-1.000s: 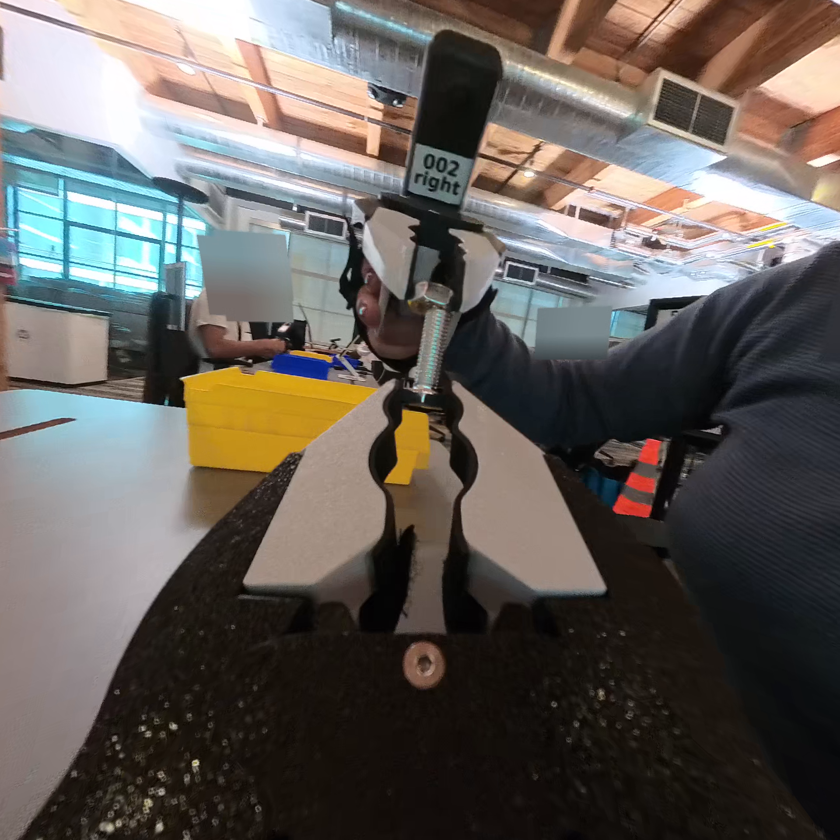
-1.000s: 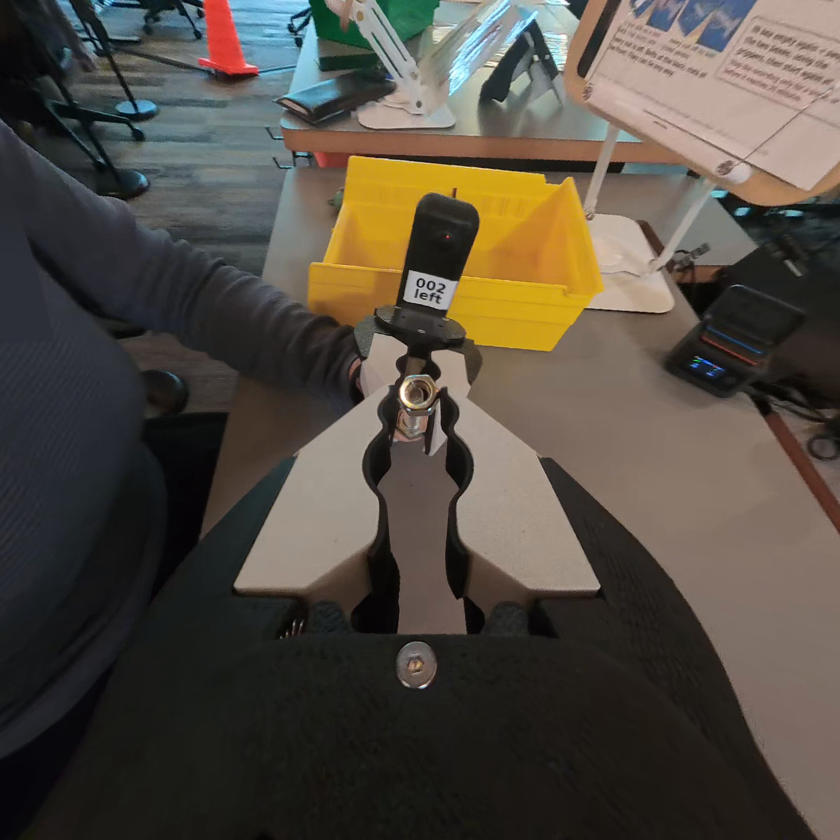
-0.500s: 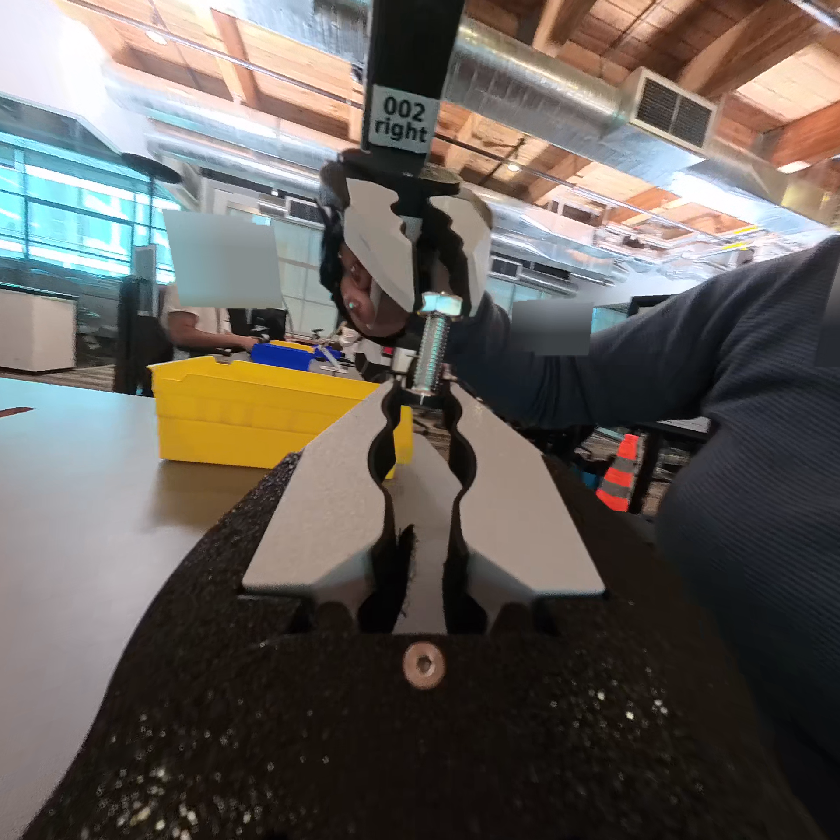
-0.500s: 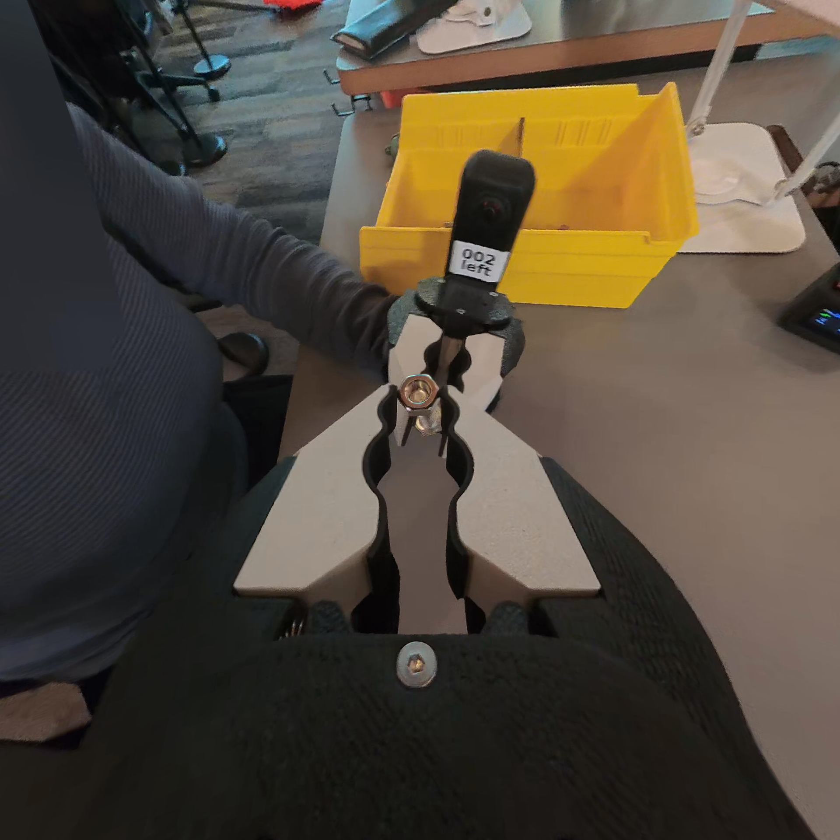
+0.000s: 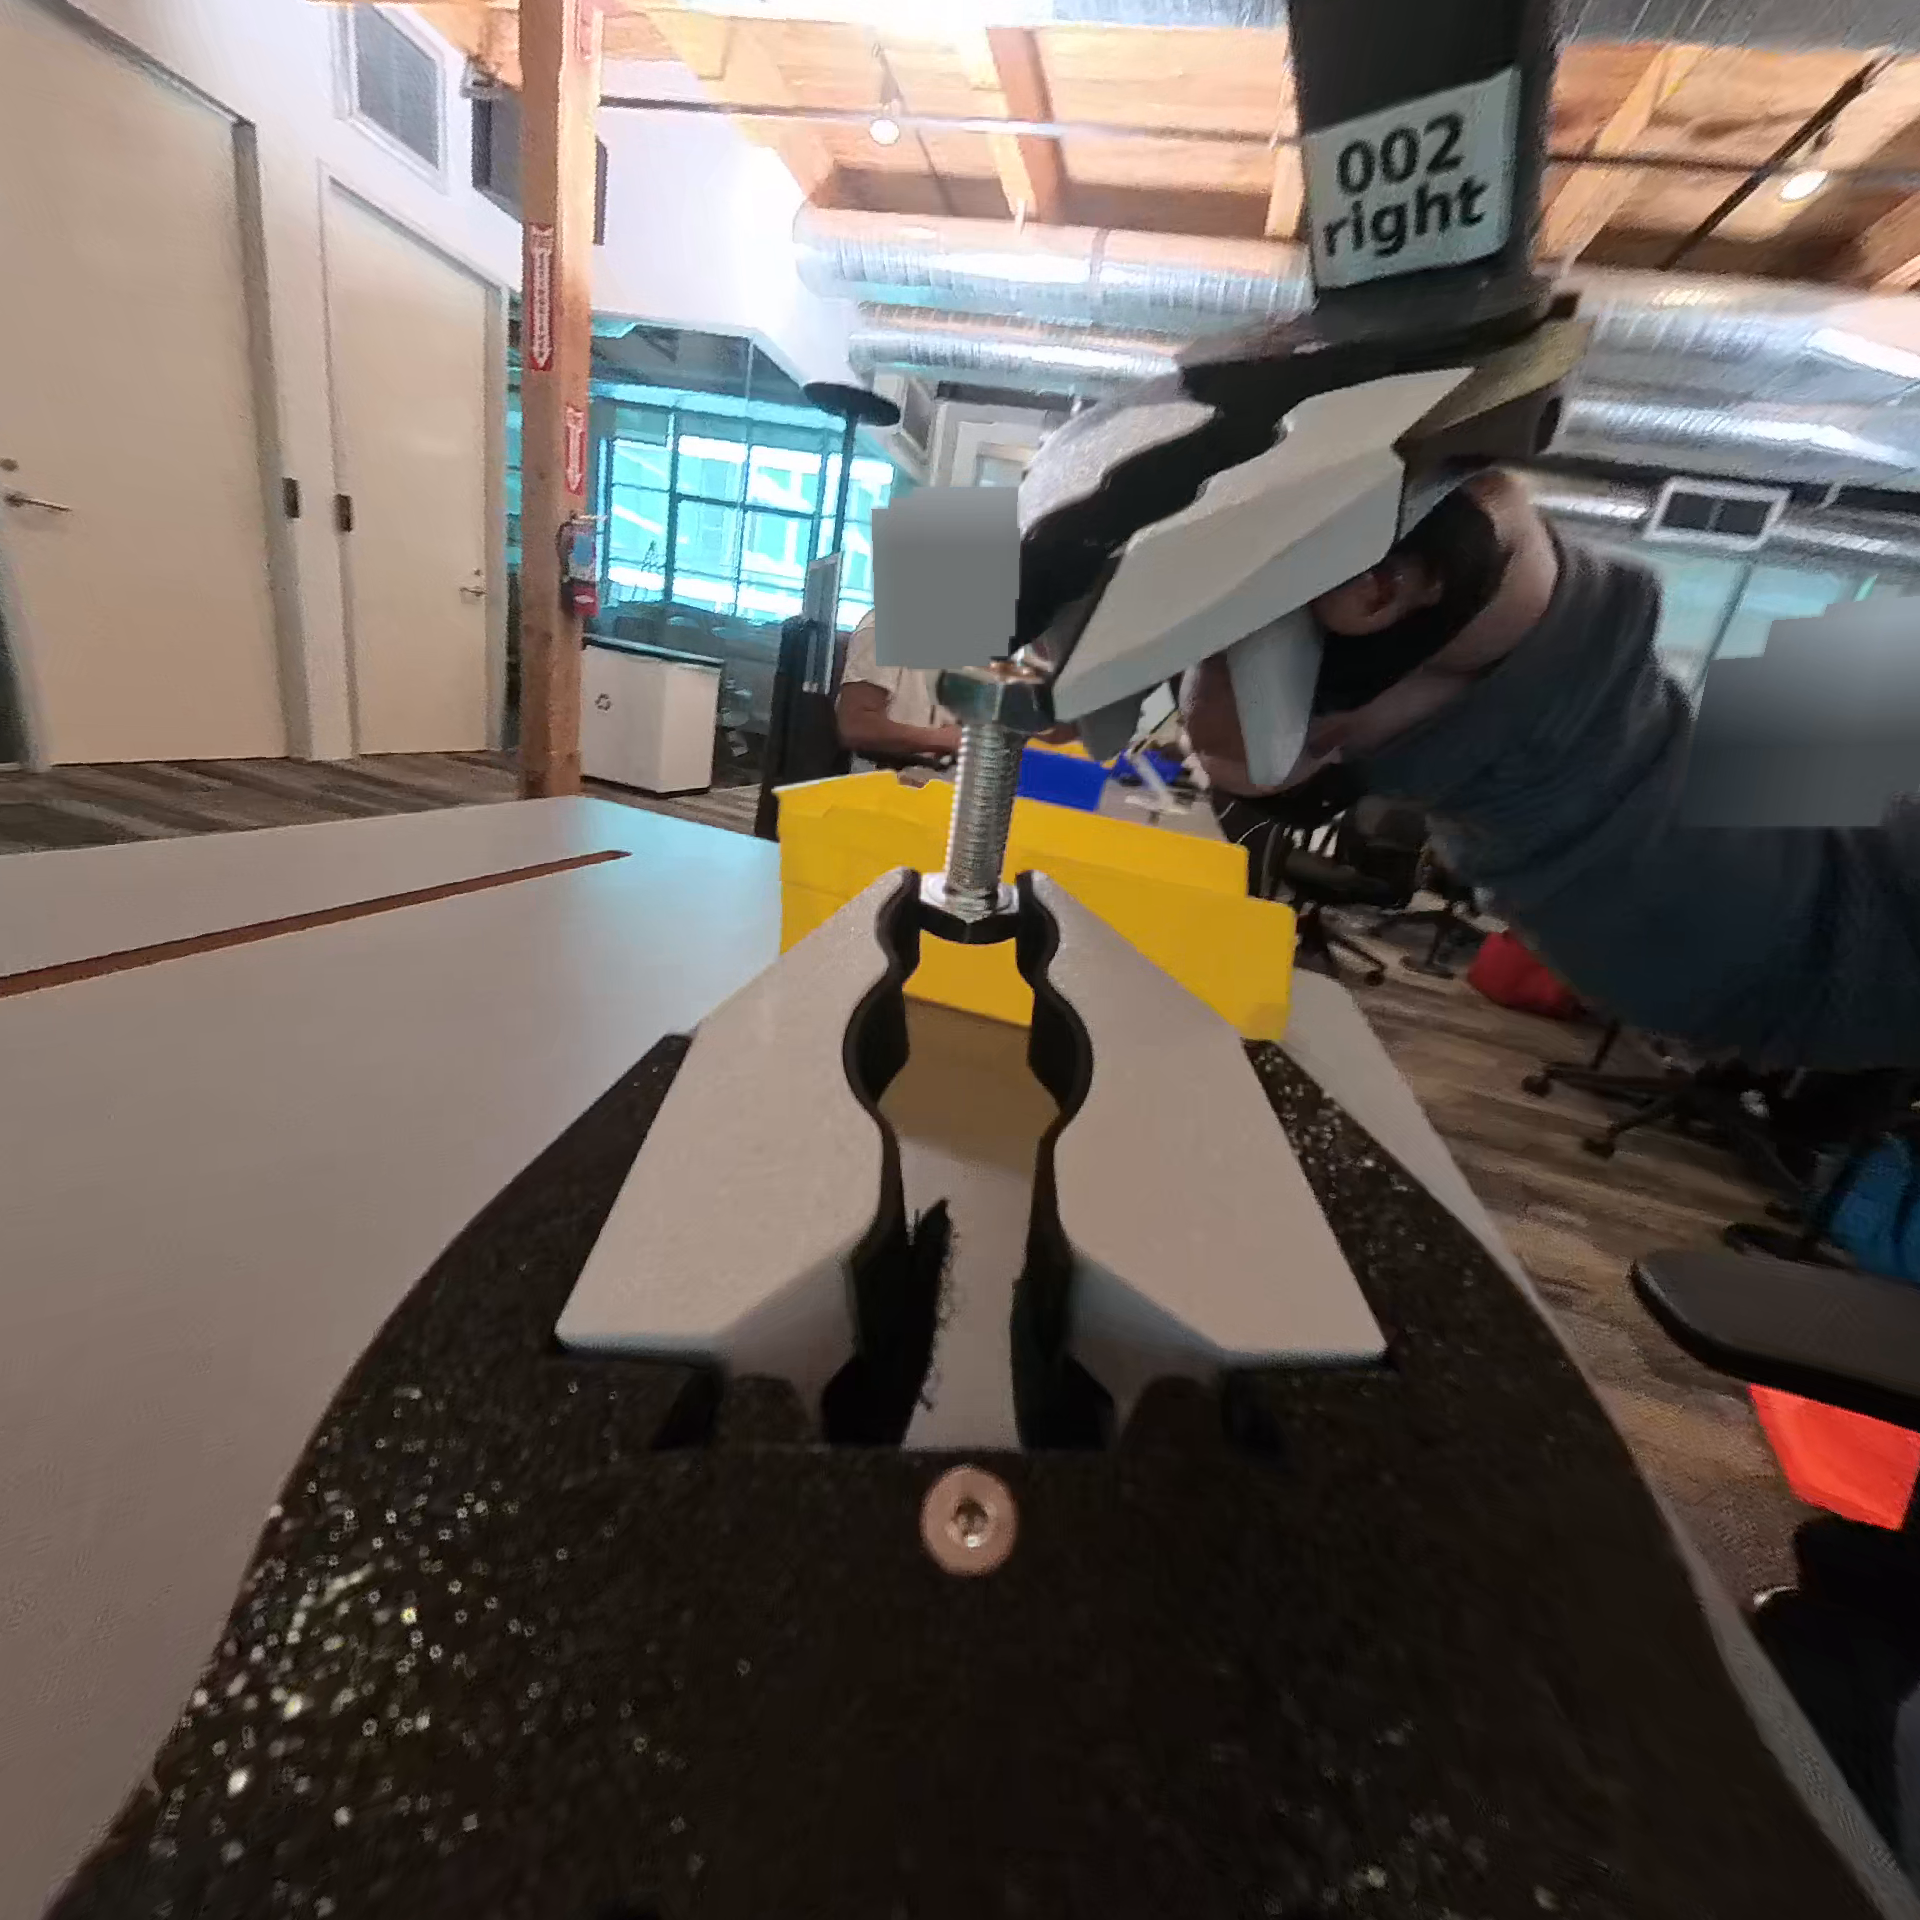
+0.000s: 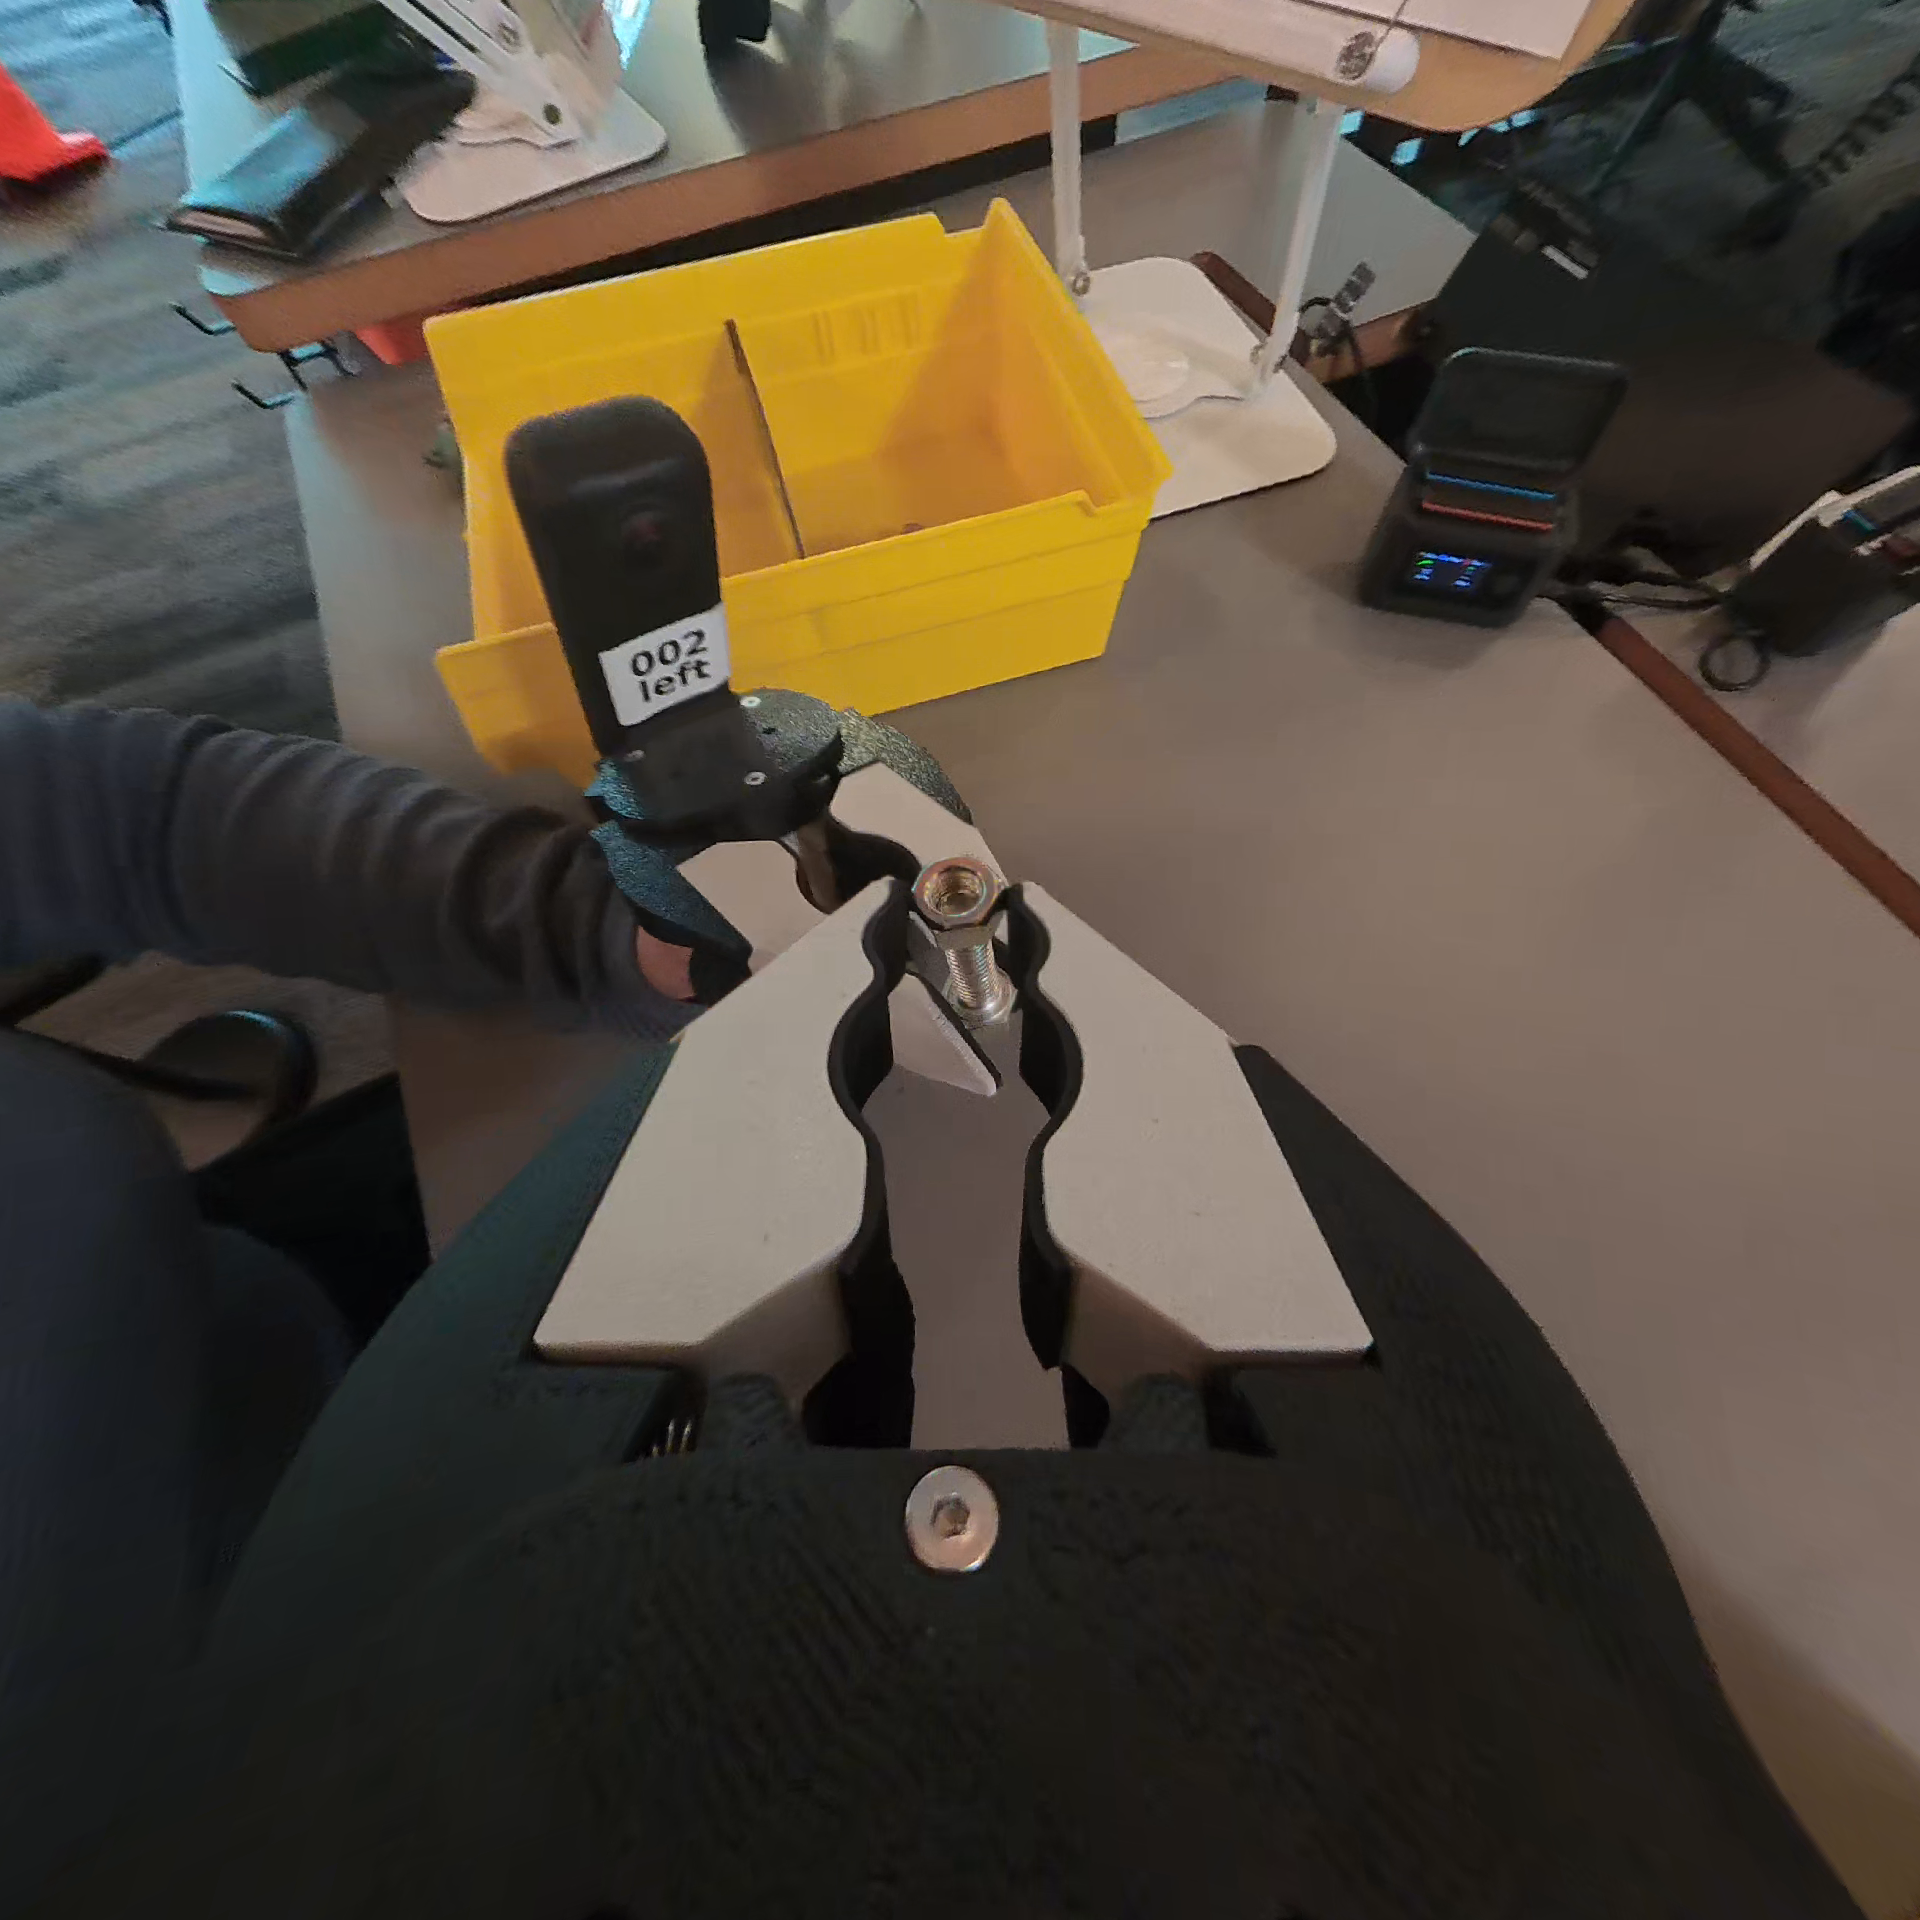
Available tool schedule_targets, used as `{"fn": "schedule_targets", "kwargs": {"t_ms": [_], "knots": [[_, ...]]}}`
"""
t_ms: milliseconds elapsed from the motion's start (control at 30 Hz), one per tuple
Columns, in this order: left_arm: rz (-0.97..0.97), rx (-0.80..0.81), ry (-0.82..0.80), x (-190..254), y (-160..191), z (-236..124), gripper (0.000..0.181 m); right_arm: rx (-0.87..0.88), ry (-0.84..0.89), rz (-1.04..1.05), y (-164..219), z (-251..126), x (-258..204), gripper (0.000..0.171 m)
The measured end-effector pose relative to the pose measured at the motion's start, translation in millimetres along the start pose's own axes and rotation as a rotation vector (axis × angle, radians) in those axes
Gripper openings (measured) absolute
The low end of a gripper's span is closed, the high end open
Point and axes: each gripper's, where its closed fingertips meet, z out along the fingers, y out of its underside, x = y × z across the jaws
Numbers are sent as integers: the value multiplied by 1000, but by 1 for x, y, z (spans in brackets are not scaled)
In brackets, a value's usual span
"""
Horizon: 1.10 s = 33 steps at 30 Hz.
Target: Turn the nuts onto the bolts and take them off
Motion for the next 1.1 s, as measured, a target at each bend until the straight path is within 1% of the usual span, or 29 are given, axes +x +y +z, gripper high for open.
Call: {"fn": "schedule_targets", "kwargs": {"t_ms": [200,500,600,667,733,800,933,1100], "knots": [[26,-37,-54,-7,5,0,15,33,67,-24,3,3,5,18],[16,-70,-59,-9,10,1,15,88,96,-44,8,4,9,19],[-3,-80,-59,-12,13,1,15,129,81,-44,10,4,7,32],[-10,-86,-57,-13,14,1,15,188,46,-41,9,5,2,45],[-7,-95,-41,-10,15,2,15,236,10,-47,9,6,-3,54],[-2,-108,-24,-7,18,4,16,270,9,-49,11,9,-4,60],[-3,-128,-8,-4,22,6,16,334,-18,-58,11,11,-9,61],[-52,-111,-26,-12,20,3,16,350,-7,-53,17,5,-5,61]]}}
